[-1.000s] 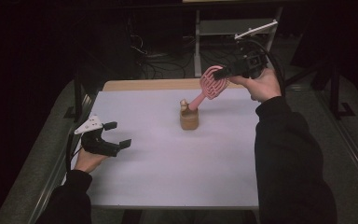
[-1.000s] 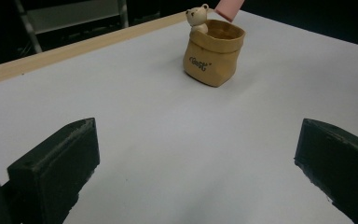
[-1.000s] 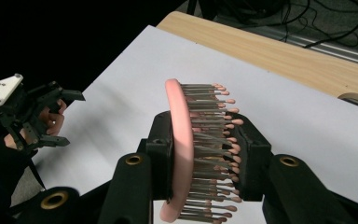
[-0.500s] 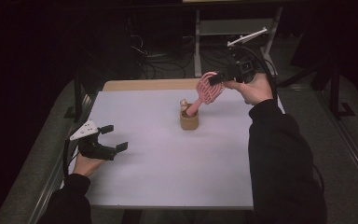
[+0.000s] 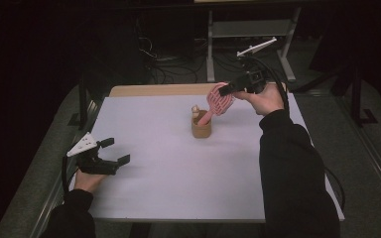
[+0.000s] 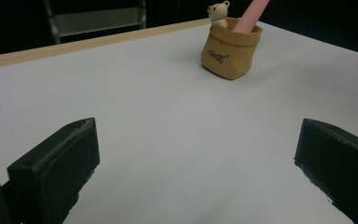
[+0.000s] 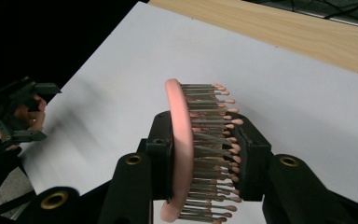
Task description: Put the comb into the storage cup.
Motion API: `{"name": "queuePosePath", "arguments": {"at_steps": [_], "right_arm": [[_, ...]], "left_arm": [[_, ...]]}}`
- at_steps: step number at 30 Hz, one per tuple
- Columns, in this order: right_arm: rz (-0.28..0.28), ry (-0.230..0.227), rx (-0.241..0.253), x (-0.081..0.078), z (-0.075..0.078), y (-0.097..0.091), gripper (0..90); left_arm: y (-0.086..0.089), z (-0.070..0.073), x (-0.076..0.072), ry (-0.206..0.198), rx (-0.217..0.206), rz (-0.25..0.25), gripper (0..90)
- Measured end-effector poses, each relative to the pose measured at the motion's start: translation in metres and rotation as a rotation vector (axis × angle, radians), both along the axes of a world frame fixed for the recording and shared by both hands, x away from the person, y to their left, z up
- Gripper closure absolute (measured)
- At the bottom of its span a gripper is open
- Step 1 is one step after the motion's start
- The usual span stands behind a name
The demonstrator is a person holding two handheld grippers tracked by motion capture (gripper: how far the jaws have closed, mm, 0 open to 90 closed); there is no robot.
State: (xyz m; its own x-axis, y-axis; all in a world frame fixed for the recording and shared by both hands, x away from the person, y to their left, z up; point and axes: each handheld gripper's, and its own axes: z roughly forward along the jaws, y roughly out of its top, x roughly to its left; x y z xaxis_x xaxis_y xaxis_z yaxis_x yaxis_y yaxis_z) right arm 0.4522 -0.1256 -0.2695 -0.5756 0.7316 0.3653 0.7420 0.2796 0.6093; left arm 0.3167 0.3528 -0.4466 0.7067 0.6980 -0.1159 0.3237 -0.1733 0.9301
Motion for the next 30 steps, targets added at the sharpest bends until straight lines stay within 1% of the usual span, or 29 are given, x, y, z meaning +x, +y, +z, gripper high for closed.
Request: {"name": "queuePosePath", "arguments": {"at_steps": [4, 6, 9, 12, 14, 17, 19, 21, 23, 25, 28, 30], "right_arm": [[-0.003, 0.014, 0.007, 0.003, -0.009, 0.003, 63.0], [-0.005, 0.024, 0.008, 0.005, -0.013, 0.004, 63.0], [-0.007, 0.032, 0.009, 0.008, -0.018, 0.007, 63.0], [-0.013, 0.032, 0.018, 0.01, -0.019, 0.008, 63.0], [-0.017, 0.032, 0.026, 0.01, -0.02, 0.008, 62.8], [-0.024, 0.049, 0.032, 0.011, -0.021, 0.006, 62.5], [-0.031, 0.058, 0.038, 0.012, -0.021, 0.003, 61.5], [-0.03, 0.061, 0.056, 0.011, -0.023, -0.001, 58.7], [-0.033, 0.046, 0.072, 0.01, -0.024, -0.004, 54.0], [-0.012, 0.042, 0.085, 0.009, -0.025, -0.006, 49.2], [0.005, 0.019, 0.062, 0.006, -0.027, -0.007, 45.6], [0.005, 0.021, 0.052, 0.004, -0.028, -0.008, 42.4]], "left_arm": [[0.002, -0.002, -0.002, -0.005, -0.001, 0.004, 0.0], [0.002, -0.004, -0.003, -0.01, -0.008, 0.013, 0.0], [0.001, -0.006, -0.003, 0.0, 0.002, 0.004, 0.0], [0.002, -0.007, -0.003, 0.003, -0.015, 0.007, 0.0], [0.004, -0.009, -0.004, 0.009, -0.019, 0.009, 0.0], [0.006, -0.01, -0.004, 0.01, -0.023, 0.018, 0.0], [0.007, -0.01, -0.004, 0.006, -0.033, 0.022, 0.0], [0.007, -0.01, -0.005, 0.007, -0.039, 0.025, 0.0], [0.007, -0.011, -0.004, 0.018, -0.049, 0.022, 0.0], [0.006, -0.013, -0.004, 0.027, -0.052, 0.018, 0.0], [0.006, -0.013, -0.003, 0.027, -0.052, 0.014, 0.0], [0.005, -0.013, -0.003, 0.028, -0.048, 0.012, 0.0]]}}
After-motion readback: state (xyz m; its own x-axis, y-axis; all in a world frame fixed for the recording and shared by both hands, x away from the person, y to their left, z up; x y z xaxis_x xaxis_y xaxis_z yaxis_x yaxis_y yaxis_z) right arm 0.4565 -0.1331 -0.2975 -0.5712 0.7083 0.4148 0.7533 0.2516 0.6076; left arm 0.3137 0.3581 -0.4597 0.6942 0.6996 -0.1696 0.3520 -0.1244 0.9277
